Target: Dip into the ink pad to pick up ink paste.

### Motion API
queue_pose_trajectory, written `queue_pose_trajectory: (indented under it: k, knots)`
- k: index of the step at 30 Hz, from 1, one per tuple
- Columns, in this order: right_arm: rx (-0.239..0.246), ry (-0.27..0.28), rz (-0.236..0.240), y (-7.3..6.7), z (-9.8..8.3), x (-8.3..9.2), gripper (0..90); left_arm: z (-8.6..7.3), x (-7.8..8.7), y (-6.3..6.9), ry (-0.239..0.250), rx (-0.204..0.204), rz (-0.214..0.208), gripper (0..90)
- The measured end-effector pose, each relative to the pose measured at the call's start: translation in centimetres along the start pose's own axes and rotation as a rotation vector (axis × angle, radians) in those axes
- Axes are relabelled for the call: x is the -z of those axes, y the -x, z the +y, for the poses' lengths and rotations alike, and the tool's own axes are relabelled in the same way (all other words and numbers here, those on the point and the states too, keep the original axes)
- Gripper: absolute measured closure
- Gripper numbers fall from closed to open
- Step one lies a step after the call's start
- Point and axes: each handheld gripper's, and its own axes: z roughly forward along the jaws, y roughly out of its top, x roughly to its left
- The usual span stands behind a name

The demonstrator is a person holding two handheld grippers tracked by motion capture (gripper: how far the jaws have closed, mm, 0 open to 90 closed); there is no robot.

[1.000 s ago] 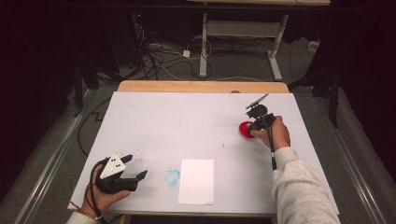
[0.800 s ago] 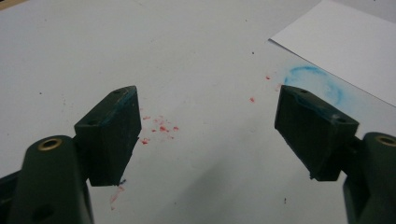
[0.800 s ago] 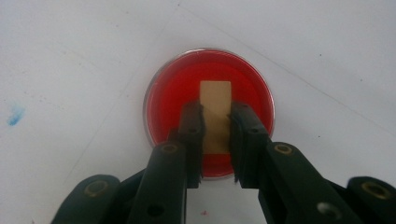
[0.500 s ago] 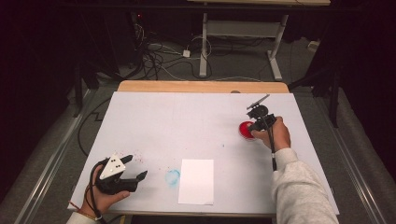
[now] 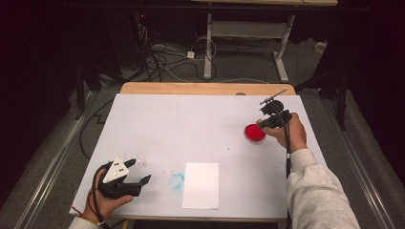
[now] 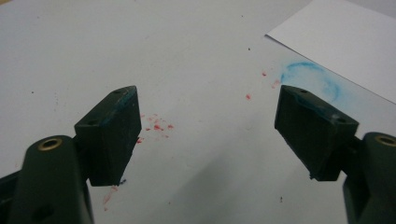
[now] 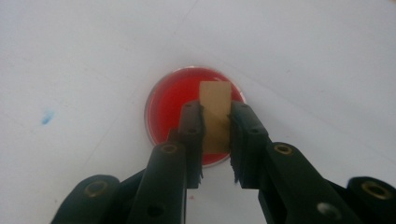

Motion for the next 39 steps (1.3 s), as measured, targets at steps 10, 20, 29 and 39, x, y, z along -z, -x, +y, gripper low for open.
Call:
queue_pose_trajectory:
  k: [10, 20, 29, 39]
  knots:
    - [0.039, 0.033, -0.014, -0.1, 1.2, 3.3, 76.2, 0.2, -0.1, 0.3, -0.015, -0.012, 0.0, 22.1]
    - [0.048, -0.017, -0.004, -0.2, 1.3, 1.5, 76.2, 0.0, 0.0, 0.1, -0.015, -0.009, 0.002, 22.0]
    - [0.053, -0.101, 0.012, -0.8, 0.6, -2.0, 76.2, 0.0, 0.0, 0.1, -0.017, -0.01, -0.002, 22.0]
    - [0.045, -0.139, 0.03, -0.9, -0.1, -4.2, 76.2, 0.0, -0.2, 0.1, -0.026, -0.009, -0.008, 22.0]
